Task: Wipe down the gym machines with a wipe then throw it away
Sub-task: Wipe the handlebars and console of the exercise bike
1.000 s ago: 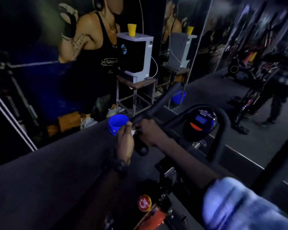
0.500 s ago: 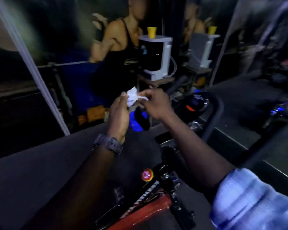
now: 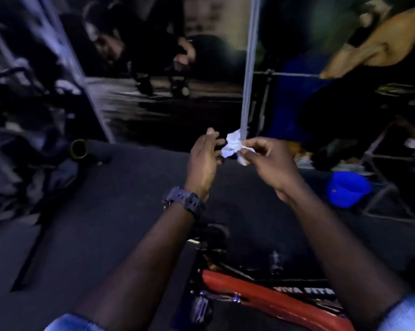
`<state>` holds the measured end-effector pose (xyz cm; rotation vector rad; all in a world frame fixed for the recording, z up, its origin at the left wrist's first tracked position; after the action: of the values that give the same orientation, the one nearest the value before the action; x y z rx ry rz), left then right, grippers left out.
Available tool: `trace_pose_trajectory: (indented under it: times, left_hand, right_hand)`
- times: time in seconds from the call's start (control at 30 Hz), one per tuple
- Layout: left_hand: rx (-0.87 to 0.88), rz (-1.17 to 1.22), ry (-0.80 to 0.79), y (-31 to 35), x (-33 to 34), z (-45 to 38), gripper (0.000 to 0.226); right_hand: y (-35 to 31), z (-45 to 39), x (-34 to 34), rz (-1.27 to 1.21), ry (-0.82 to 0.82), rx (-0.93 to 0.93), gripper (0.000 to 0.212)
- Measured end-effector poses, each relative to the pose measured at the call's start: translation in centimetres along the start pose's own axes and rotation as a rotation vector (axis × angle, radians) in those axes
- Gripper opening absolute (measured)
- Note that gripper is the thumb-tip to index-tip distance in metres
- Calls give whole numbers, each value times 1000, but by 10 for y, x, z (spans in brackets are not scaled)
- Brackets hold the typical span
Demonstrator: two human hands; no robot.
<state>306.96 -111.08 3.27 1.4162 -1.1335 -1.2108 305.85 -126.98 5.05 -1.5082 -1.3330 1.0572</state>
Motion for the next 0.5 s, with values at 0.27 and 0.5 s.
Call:
trace_pose_trajectory:
  times: [0.27, 0.5]
  left_hand:
    - [-255, 63, 93, -108, -153, 35, 46]
    - [-399, 334, 100, -163, -186, 32, 39]
  right_hand:
    - [89, 54, 145, 100, -201, 142, 18]
    - [146, 73, 158, 354, -165, 218, 24]
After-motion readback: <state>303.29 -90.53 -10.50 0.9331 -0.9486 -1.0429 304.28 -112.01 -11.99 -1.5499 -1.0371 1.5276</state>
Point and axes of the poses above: each hand's wrist, its own z-axis away from the middle knuckle, its own x-axis out of the palm, y = z × x, the point moved 8 cm from there along -z, towards the middle knuckle, and after that the axes turned 15 degrees about -z, right-handed, at the moved point
